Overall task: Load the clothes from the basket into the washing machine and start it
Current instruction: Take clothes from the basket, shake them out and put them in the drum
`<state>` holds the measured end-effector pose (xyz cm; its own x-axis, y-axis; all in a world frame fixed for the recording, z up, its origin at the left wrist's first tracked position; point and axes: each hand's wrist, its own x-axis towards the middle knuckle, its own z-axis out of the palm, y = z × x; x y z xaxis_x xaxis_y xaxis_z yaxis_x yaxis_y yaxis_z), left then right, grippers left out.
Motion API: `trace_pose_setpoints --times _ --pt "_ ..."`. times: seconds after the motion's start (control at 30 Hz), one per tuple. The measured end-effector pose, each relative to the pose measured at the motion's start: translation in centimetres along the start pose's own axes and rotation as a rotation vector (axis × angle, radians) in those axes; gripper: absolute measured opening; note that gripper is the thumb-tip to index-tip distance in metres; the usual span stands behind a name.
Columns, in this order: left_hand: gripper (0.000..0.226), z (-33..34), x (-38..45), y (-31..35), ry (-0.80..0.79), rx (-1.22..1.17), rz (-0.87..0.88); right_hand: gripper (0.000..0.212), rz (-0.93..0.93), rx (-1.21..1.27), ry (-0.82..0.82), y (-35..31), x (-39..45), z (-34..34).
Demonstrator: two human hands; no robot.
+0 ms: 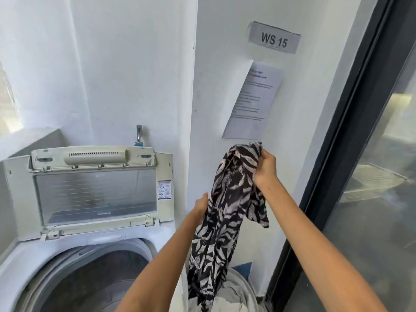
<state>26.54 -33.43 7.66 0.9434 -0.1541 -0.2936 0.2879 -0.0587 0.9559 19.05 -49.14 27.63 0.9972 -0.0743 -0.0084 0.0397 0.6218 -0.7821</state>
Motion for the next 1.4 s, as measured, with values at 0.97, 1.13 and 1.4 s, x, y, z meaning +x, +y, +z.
trace_pose_setpoints --times 0.97,1.13,1.4 --pt "0.027 1.5 -4.3 23.8 -0.201 0.210 0.670 0.062 -0.029 -1.009 -0.770 -2.7 11.8 -3.6" --pt "0.018 -1.7 -4.1 24.6 0.005 0.660 0.846 0.051 -0.047 -1.071 -0.800 -2.2 12.5 -3.5" --pt "0.028 -4.9 -4.0 25.0 0.108 1.259 0.369 0.031 -0.255 -1.124 -0.533 -3.5 12.8 -2.4"
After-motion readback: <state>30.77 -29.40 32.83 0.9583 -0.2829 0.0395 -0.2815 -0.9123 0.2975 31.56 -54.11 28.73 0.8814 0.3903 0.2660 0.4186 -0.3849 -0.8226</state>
